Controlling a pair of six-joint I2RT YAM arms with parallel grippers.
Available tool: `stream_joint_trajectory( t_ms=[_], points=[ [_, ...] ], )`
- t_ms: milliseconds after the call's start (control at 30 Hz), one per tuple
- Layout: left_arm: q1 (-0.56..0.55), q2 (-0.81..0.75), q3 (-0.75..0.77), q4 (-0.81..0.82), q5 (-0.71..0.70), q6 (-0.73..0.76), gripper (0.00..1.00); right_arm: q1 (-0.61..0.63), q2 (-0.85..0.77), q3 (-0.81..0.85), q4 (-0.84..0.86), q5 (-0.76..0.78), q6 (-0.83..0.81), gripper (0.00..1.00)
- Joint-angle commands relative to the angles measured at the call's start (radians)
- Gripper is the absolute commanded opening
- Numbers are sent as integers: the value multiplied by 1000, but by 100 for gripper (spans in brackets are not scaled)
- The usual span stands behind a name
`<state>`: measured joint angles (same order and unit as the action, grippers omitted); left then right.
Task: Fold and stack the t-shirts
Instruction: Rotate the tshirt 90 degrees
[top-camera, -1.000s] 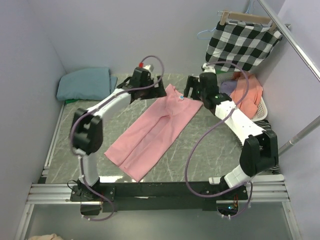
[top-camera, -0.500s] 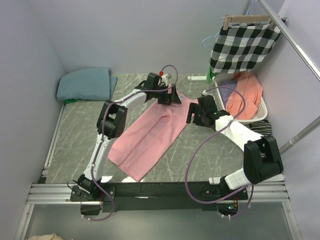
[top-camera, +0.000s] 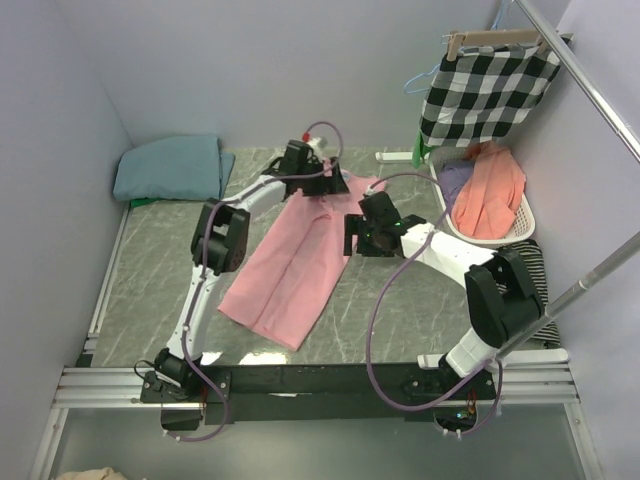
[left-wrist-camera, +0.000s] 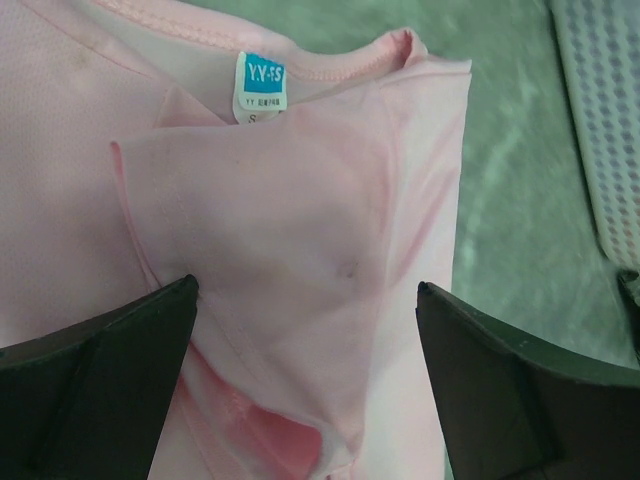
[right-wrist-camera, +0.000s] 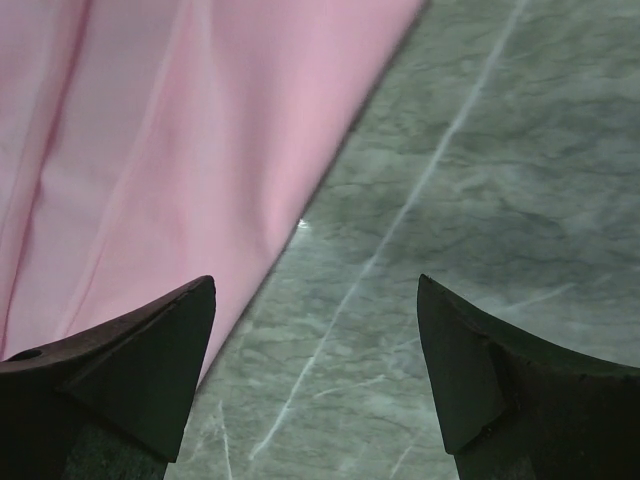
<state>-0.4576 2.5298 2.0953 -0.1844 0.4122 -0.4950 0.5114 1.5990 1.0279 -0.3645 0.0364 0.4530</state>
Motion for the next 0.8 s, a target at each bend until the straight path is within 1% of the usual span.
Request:
stream_joint_trajectory(
  t_ms=[0, 167, 433, 633, 767],
  points=[
    [137, -43, -119, -36, -164, -19, 99, 38, 29, 67, -25, 14, 6, 88],
    [168, -117, -159, 5, -174, -7, 100, 42, 38, 81, -27, 46, -8, 88],
    [158, -232, -170, 69, -21, 7, 99, 42, 58, 86, -13, 59, -10, 88],
    [151, -253, -201, 68, 34, 12, 100, 42, 76, 81, -1, 43, -2, 88],
    [149, -240, -225, 31, 34, 16, 99, 41, 78, 77, -4, 53, -5, 89]
  ],
)
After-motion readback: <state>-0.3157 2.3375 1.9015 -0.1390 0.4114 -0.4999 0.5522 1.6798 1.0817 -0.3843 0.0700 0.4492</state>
